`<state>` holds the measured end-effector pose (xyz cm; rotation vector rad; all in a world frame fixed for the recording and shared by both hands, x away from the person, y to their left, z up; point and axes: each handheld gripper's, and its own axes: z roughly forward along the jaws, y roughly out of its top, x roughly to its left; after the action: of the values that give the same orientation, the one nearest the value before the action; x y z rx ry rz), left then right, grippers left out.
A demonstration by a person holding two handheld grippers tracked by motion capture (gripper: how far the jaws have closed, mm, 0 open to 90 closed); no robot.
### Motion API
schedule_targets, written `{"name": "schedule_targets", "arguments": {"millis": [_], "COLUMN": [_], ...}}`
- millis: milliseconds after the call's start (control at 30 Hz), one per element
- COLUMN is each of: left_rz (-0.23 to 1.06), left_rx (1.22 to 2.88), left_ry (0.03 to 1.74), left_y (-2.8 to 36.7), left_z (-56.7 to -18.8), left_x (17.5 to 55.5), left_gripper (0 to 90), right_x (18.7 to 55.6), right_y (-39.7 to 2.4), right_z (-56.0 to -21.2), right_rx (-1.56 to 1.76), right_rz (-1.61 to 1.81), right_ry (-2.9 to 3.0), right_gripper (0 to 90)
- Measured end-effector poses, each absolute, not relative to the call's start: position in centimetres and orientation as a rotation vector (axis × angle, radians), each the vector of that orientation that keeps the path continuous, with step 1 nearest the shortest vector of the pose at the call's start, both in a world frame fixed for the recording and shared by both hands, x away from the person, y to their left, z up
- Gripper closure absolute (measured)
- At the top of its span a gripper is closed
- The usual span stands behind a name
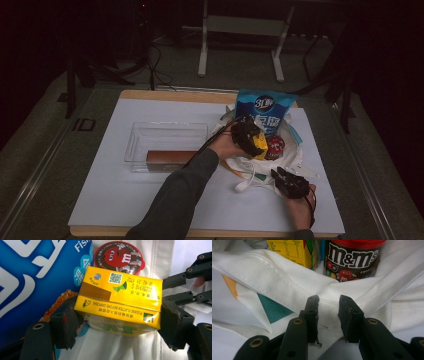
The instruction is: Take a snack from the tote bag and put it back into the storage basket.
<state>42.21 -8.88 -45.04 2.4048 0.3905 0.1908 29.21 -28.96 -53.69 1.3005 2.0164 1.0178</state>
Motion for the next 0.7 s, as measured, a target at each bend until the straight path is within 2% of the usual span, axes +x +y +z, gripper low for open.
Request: {"name": "schedule_targets", "arguments": {"millis": [333,700], "left_rz": [0.124,0.14], "left_rx": [2.379,2.416], "left_ry": [0.384,0.373], "left_y": [-8.9,-9.8], "left_z": [-45.8,-46.7], "left_x": [43.0,43.0], "left_gripper": [22.8,23.4], "right_x": [29.2,29.2], "right_y": [-29.0,-29.0], "right_z": [-53.7,-53.7], "right_rx": [1.304,1.305], "right_rz": [1.023,1.024], "right_ry": [2.016,2.017], "right_gripper": [69.0,68.9]}}
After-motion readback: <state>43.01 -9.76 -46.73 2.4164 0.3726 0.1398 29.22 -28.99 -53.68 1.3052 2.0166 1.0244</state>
